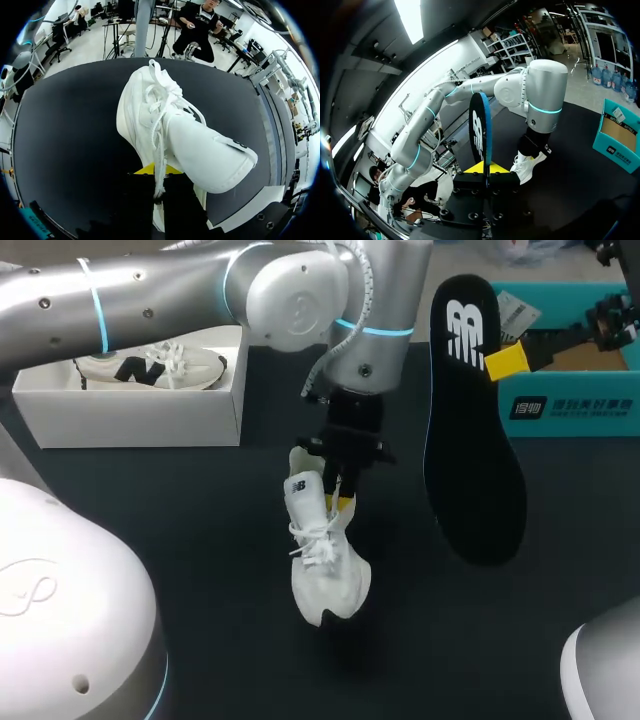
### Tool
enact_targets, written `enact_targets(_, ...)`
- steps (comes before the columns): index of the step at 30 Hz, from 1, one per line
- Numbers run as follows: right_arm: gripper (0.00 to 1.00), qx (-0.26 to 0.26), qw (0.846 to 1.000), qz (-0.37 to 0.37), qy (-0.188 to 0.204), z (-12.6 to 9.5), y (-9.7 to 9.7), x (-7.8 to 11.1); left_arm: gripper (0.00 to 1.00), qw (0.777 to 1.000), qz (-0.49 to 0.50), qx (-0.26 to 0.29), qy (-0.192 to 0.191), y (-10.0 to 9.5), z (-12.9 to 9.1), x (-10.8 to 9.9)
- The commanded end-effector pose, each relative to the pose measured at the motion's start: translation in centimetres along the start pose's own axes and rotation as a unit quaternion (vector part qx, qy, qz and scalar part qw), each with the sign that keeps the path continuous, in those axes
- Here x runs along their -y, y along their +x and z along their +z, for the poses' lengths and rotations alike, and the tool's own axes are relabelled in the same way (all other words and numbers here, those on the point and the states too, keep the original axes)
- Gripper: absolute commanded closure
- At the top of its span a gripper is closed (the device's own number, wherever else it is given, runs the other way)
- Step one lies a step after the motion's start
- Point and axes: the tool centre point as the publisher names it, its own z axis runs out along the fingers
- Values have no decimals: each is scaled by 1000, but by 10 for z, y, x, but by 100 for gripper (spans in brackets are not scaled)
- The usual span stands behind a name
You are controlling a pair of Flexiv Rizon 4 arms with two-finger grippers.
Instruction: Take the shoe out of the shoebox, open the shoe tongue, remove and reinsert the insole, then place the shoe into the shoebox
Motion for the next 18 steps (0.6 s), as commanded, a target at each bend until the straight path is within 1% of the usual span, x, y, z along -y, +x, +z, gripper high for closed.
enact_targets(1, 100, 0, 1000, 1, 2, 1, -1, -2, 100, 994, 102, -13, -28, 2, -2, 4)
enact_targets(7, 100, 0, 1000, 1, 2, 1, -1, -2, 100, 994, 102, -13, -28, 2, -2, 4)
enact_targets(8, 100, 0, 1000, 1, 2, 1, -1, -2, 100, 995, 93, -11, -35, 2, -1, 2)
enact_targets(11, 100, 0, 1000, 1, 2, 1, -1, -2, 100, 997, 43, -40, -44, -3, 3, -3)
enact_targets(18, 100, 0, 1000, 1, 2, 1, -1, -2, 100, 997, 27, -61, -46, -8, 3, -12)
